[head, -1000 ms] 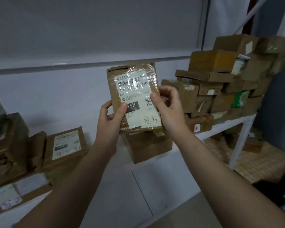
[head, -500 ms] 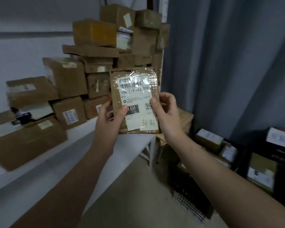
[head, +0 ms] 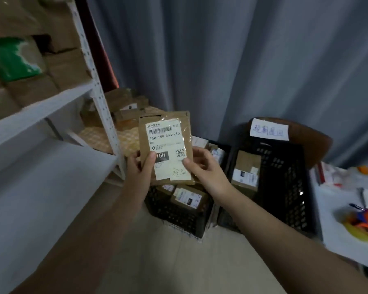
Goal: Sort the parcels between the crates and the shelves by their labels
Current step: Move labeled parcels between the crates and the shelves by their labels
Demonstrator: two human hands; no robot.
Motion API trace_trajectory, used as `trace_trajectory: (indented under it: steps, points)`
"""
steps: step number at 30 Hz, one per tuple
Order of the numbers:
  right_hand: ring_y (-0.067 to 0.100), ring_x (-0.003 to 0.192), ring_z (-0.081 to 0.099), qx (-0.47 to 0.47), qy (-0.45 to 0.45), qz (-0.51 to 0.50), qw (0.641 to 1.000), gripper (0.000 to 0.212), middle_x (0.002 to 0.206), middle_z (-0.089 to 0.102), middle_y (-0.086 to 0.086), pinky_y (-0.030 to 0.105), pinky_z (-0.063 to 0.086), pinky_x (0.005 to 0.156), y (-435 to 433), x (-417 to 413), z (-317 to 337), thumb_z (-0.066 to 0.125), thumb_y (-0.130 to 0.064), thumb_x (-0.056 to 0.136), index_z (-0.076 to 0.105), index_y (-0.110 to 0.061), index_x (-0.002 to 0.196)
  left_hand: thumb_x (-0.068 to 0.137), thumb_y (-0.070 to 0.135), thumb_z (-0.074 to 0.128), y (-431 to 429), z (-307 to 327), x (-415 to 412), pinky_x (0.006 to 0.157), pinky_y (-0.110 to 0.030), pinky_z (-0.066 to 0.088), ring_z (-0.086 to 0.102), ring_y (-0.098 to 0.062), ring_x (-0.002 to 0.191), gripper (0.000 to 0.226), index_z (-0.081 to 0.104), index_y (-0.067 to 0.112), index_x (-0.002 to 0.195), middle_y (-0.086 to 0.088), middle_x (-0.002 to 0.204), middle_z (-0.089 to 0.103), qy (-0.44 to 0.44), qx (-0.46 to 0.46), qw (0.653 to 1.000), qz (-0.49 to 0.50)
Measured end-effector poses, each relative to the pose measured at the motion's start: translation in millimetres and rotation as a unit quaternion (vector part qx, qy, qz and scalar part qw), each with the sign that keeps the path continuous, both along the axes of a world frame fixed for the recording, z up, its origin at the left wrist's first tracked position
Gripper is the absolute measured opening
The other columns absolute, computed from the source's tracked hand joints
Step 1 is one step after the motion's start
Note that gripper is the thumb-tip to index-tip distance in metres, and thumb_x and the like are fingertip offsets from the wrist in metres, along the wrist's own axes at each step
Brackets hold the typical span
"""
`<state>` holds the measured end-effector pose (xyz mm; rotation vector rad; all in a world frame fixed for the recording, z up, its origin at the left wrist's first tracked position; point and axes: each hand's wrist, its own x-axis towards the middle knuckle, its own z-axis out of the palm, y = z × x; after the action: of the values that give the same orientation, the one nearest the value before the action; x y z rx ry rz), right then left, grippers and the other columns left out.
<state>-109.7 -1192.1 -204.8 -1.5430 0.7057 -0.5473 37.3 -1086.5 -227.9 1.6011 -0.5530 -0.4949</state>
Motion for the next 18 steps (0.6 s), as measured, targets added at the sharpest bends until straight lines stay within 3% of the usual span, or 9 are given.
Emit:
trace_trajectory:
  steps: [2,5,9,12,15,18]
  points:
    - [0.016,0.110,0.060,0.031,0.025,0.002,0.999,0.063,0.124,0.057,0.001,0.034,0.054,0.092,-9.4,-8.6,-17.2,0.068,-0.041,0.085,0.039,-0.027,0.139,0.092,0.054,0.045,-18.5,-19.9,-5.5,0.080,-0.028,0.046,0.058,-0.007,0.098,0.058,0.032,0.023,0.140,0.005,0.124,0.055,0.004,0.045,0.999,-0.015]
    - [0.015,0.116,0.057,0.096,0.044,0.009,0.994,0.083,0.131,0.055,-0.004,0.036,0.048,0.100,-21.0,-12.9,-46.1,0.073,-0.053,0.075,0.032,-0.030,0.144,0.090,0.061,0.039,-35.5,-55.1,-6.6,0.085,-0.032,0.042,0.054,-0.019,0.113,0.068,0.026,0.024,0.146,0.000,0.134,0.051,0.027,0.093,0.995,-0.036]
    - [0.013,0.124,0.049,0.128,0.095,0.027,0.987,0.107,0.137,0.048,-0.007,0.037,0.044,0.105,-32.3,1.4,-82.5,0.077,-0.067,0.059,0.028,-0.029,0.147,0.091,0.059,0.037,-46.7,-102.4,6.6,0.080,-0.031,0.046,0.058,-0.018,0.105,0.063,0.034,0.023,0.143,-0.002,0.129,0.056,0.067,0.130,0.989,-0.027]
    - [0.017,0.122,0.052,0.153,0.121,0.015,0.981,0.092,0.138,0.048,-0.002,0.039,0.047,0.102,-49.3,26.7,-109.2,0.078,-0.052,0.071,0.030,-0.026,0.145,0.094,0.057,0.036,-58.7,-129.7,26.4,0.067,-0.022,0.043,0.056,-0.003,0.087,0.057,0.036,0.023,0.141,0.003,0.117,0.057,0.081,0.171,0.982,-0.019]
    - [0.016,0.106,0.063,0.206,0.123,-0.009,0.971,0.066,0.129,0.058,0.001,0.032,0.054,0.090,-74.9,56.2,-130.0,0.072,-0.041,0.082,0.036,-0.026,0.137,0.094,0.058,0.034,-79.0,-152.5,55.5,0.081,-0.035,0.048,0.058,-0.018,0.100,0.061,0.033,0.022,0.143,-0.004,0.126,0.056,0.081,0.210,0.974,-0.035]
    - [0.015,0.098,0.067,0.244,0.126,-0.027,0.961,0.059,0.118,0.065,0.001,0.028,0.057,0.082,-99.5,84.0,-152.3,0.072,-0.039,0.082,0.039,-0.027,0.130,0.094,0.058,0.036,-102.1,-174.1,87.2,0.083,-0.035,0.047,0.058,-0.019,0.101,0.059,0.038,0.022,0.141,-0.002,0.123,0.056,0.109,0.240,0.963,-0.060]
